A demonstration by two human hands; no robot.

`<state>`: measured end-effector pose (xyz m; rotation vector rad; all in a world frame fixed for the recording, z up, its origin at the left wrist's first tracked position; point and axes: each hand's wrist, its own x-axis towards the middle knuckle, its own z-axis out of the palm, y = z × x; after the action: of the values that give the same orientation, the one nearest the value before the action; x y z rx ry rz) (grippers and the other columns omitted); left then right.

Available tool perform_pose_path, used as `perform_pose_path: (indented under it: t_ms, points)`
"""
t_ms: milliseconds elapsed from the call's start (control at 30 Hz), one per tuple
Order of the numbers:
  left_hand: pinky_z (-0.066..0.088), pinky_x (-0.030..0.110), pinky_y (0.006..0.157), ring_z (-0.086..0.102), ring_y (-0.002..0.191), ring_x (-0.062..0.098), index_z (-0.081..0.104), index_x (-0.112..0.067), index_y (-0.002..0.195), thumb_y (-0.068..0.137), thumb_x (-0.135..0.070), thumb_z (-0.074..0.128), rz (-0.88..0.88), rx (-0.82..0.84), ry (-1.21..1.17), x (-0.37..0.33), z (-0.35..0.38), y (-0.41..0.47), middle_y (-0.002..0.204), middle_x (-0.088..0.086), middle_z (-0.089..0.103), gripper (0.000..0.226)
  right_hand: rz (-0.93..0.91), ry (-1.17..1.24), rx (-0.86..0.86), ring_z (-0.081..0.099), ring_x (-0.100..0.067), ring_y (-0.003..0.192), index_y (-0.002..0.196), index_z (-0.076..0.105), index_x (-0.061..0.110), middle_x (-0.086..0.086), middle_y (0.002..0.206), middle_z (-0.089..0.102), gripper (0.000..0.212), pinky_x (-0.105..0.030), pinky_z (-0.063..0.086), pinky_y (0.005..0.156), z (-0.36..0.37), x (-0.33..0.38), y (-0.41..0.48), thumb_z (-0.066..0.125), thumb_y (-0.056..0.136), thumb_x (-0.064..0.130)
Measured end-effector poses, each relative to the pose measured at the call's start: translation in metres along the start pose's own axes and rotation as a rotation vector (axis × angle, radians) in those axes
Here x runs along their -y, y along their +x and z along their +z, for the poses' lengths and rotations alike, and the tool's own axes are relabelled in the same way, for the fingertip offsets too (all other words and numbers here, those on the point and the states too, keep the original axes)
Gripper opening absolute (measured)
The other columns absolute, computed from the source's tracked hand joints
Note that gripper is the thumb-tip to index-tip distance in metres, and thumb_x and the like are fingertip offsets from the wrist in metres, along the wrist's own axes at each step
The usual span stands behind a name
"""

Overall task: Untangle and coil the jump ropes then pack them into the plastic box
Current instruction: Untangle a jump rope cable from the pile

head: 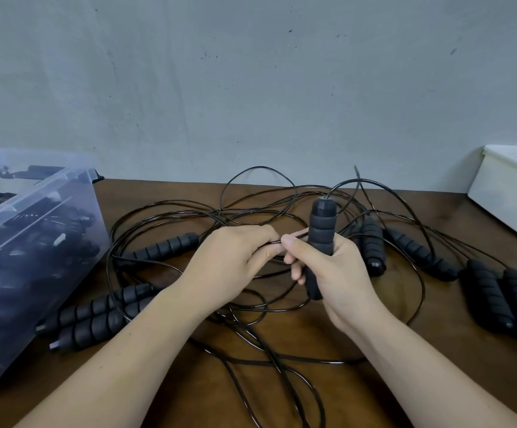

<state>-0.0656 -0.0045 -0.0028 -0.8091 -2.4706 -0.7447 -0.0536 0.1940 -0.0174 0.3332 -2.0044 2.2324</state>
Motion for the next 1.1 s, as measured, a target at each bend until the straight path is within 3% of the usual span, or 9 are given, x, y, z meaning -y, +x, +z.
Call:
perform_pose_path:
  t_ms: [300,433,533,667,833,1100]
  points:
    - [0.042,0.016,0.066,0.059,0.075,0.005,0.063,-0.033,0.094,0.107,-0.047,0.049,-0.076,-0.025,0.038,0.004,-0.013,0.003,0.070,-0.018,0.055,0.023,-0.035,0.174,-0.203,0.053,-0.018,0.060,0.096,0.069,0.007,-0.011,0.078,0.066,0.010,-0.030,0.047,0.058,-0.028,0.027,0.015,0.077,0.096,0.013]
    - [0.048,0.024,0.068,0.059,0.074,0.007,0.068,-0.028,0.100,0.107,-0.050,0.043,-0.081,-0.051,0.060,0.008,-0.015,0.002,0.071,-0.014,0.057,0.034,-0.025,0.224,-0.185,0.052,-0.020,0.059,0.104,0.069,0.004,-0.015,0.082,0.068,0.014,-0.030,0.047,0.056,-0.023,0.023,0.014,0.075,0.097,0.015]
    - [0.047,0.022,0.067,0.058,0.074,0.004,0.068,-0.029,0.101,0.108,-0.047,0.048,-0.043,-0.041,0.040,0.003,-0.012,0.001,0.072,-0.018,0.055,0.028,0.025,0.212,-0.087,0.054,-0.019,0.058,0.109,0.070,-0.001,-0.016,0.084,0.070,0.025,-0.029,0.046,0.055,-0.012,0.015,0.009,0.077,0.095,0.018]
    - [0.042,0.025,0.064,0.050,0.070,0.005,0.053,-0.032,0.089,0.109,-0.036,0.054,0.014,-0.007,0.032,-0.007,-0.002,0.000,0.073,-0.015,0.049,0.020,0.039,0.057,0.017,0.059,-0.019,0.060,0.100,0.077,0.007,-0.014,0.083,0.073,0.012,-0.029,0.048,0.054,-0.001,0.003,0.002,0.078,0.096,0.019]
    - [0.049,0.029,0.068,0.056,0.073,0.007,0.063,-0.031,0.100,0.109,-0.040,0.050,0.004,0.029,0.012,-0.005,-0.003,0.000,0.074,-0.015,0.054,0.018,0.004,0.007,-0.021,0.059,-0.019,0.060,0.094,0.076,0.009,-0.012,0.078,0.072,0.009,-0.030,0.049,0.056,-0.004,0.005,0.003,0.079,0.095,0.018]
    - [0.051,0.030,0.070,0.060,0.075,0.010,0.067,-0.028,0.104,0.108,-0.044,0.045,-0.116,-0.031,0.072,0.013,-0.016,0.004,0.075,-0.014,0.058,0.028,-0.028,0.172,-0.201,0.052,-0.020,0.061,0.094,0.070,0.012,-0.013,0.080,0.066,0.008,-0.031,0.047,0.059,-0.028,0.025,0.015,0.075,0.097,0.016]
